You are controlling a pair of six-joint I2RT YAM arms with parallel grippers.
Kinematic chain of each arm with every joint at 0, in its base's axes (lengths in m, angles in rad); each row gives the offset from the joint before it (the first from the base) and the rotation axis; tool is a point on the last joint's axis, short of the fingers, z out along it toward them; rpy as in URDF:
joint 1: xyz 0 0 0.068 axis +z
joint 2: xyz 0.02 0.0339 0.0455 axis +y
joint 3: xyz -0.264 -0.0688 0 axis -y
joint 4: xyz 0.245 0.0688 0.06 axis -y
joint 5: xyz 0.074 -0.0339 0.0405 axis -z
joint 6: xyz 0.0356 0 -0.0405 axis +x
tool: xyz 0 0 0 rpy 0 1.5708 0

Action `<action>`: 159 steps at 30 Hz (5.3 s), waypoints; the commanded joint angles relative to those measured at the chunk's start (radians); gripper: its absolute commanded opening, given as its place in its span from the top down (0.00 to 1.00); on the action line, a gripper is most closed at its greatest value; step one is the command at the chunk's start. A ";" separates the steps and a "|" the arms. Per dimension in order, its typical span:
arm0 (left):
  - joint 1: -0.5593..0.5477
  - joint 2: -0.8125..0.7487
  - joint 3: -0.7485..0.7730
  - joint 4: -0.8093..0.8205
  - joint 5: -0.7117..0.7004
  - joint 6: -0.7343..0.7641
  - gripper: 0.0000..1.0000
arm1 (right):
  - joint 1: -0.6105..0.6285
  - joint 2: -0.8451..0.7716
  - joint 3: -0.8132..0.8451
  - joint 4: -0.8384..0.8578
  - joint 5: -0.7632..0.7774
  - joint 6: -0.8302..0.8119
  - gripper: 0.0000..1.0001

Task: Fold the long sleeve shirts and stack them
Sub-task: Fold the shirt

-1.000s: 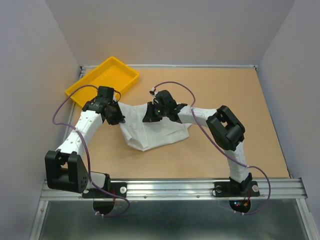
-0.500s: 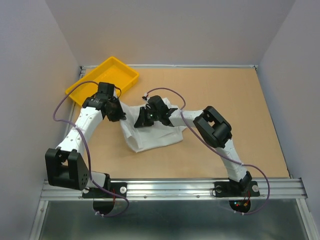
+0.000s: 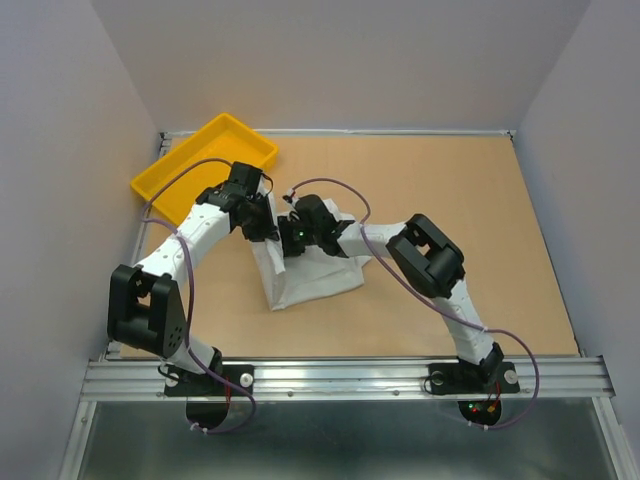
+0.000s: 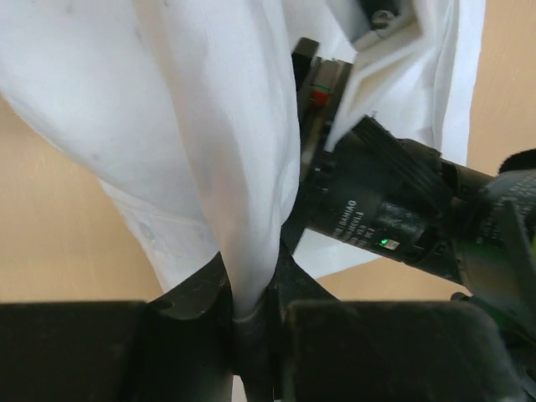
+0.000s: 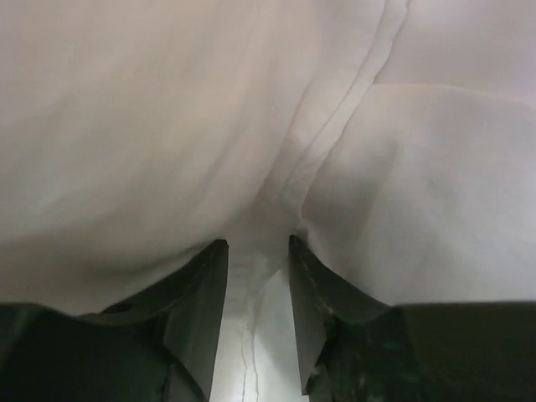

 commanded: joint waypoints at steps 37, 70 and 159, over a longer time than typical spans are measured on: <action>-0.169 0.227 0.194 -0.005 -0.025 0.018 1.00 | -0.244 -0.421 -0.614 -0.105 0.042 -0.057 0.71; -0.245 0.443 0.380 -0.025 0.018 0.006 1.00 | -0.225 -0.443 -0.620 -0.127 0.099 -0.083 0.71; 0.057 -0.134 -0.222 0.331 0.015 0.012 0.22 | -0.262 -0.590 -0.428 -0.282 0.412 0.038 0.99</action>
